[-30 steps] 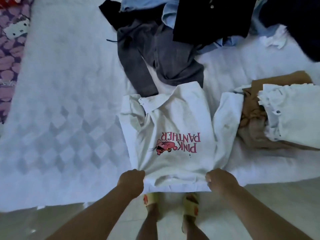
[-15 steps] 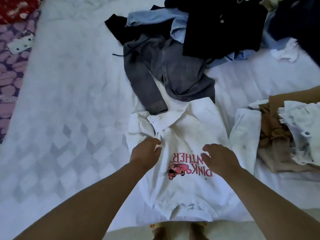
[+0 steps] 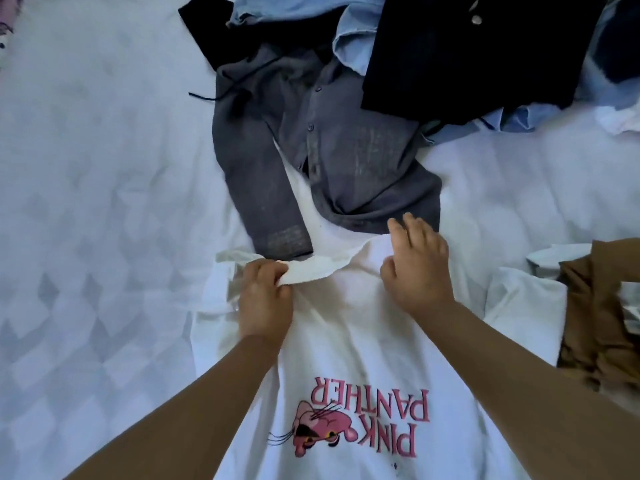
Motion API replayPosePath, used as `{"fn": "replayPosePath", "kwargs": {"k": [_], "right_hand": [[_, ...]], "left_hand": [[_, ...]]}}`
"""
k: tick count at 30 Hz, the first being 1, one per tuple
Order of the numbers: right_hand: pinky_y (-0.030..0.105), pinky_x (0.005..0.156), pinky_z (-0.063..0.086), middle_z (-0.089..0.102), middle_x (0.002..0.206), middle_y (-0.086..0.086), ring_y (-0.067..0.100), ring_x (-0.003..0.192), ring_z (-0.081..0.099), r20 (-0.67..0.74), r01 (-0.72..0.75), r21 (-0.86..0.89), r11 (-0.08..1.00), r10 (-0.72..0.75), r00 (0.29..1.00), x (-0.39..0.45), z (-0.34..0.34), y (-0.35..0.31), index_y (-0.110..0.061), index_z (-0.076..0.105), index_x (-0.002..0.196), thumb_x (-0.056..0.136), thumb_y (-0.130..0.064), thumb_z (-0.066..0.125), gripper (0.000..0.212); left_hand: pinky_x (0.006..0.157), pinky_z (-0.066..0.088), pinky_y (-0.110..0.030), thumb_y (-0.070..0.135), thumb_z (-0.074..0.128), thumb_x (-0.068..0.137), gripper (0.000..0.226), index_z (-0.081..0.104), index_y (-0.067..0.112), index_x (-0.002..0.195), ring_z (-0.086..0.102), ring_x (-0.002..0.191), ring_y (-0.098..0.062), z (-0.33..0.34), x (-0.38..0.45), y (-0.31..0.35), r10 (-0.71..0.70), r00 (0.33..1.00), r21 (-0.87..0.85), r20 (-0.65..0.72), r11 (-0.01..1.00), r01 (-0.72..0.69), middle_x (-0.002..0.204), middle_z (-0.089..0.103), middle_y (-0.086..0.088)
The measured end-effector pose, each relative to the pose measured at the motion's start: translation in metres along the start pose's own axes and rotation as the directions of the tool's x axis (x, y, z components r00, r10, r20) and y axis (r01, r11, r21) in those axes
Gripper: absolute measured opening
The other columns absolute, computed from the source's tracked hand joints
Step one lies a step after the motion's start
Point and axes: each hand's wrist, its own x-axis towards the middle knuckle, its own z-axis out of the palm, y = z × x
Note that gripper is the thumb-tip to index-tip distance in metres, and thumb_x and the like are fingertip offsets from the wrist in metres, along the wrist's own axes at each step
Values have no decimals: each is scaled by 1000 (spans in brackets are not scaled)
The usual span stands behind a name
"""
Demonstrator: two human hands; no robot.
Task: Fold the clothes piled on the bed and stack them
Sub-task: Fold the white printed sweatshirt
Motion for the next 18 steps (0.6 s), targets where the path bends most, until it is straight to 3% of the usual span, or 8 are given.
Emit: {"fn": "replayPosePath", "kwargs": {"k": [3, 5, 6, 8, 11, 14, 16, 18], "right_hand": [[43, 108, 21, 58, 122, 10, 31, 121, 46, 161, 20, 25, 999, -24, 987, 21, -6, 17, -12, 54, 125, 74, -19, 44, 52], [33, 102, 21, 59, 85, -6, 24, 97, 55, 268, 48, 82, 995, -69, 961, 30, -13, 26, -25, 57, 85, 74, -24, 47, 15], [31, 100, 23, 51, 70, -10, 22, 85, 54, 314, 88, 84, 993, -110, 943, 32, -15, 30, -26, 46, 67, 73, -29, 46, 7], [32, 100, 24, 45, 61, -6, 20, 77, 52, 413, 170, -50, 984, -135, 900, 36, -21, 39, -21, 34, 58, 79, -36, 48, 29], [33, 101, 16, 49, 69, -6, 14, 90, 56, 430, 282, -291, 914, -138, 892, 39, -34, 50, -22, 41, 60, 85, -48, 44, 36], [40, 103, 17, 40, 61, -9, 15, 86, 54, 398, 269, -290, 919, -140, 907, 40, -42, 58, -22, 39, 61, 83, -42, 37, 30], [42, 83, 35, 41, 50, -7, 22, 65, 56, 265, 321, -226, 920, -260, 929, 36, -40, 61, -20, 35, 56, 73, -29, 35, 20], [30, 56, 30, 46, 45, 1, 27, 52, 52, 183, 332, -178, 926, -300, 936, 34, -44, 63, -18, 26, 52, 65, -23, 35, 16]], "left_hand": [[75, 39, -3, 8, 56, 90, 22, 72, 21, 99, 61, 89, -4, -13, 8, 9, -126, 991, -285, 47, 949, 134, 98, 69, 9], [64, 45, -5, 15, 57, 92, 19, 72, 25, 93, 63, 78, 3, -24, 16, 15, -203, 963, -412, 176, 873, 259, 89, 70, 14], [61, 47, -7, 16, 57, 93, 17, 73, 23, 91, 63, 74, 2, -30, 20, 18, -215, 947, -440, 240, 845, 303, 85, 71, 12], [63, 50, -13, 20, 58, 93, 17, 73, 16, 86, 64, 72, -6, -41, 30, 23, -198, 917, -437, 346, 831, 345, 81, 71, 4], [58, 46, -12, 24, 61, 91, 20, 72, 12, 79, 58, 64, -3, -55, 42, 29, -124, 896, -267, 426, 929, 256, 70, 67, 5], [57, 43, -9, 16, 63, 88, 12, 69, 17, 78, 57, 63, 2, -62, 48, 33, -3, 878, -144, 479, 986, 82, 69, 65, 11], [65, 44, -12, 5, 63, 84, 16, 69, 19, 81, 57, 73, -4, -60, 48, 29, 105, 891, 0, 442, 993, -117, 78, 62, 10], [70, 44, -21, 3, 63, 82, 19, 74, 17, 88, 55, 81, -13, -53, 47, 22, 159, 917, 144, 366, 964, -225, 83, 56, 6]]}}
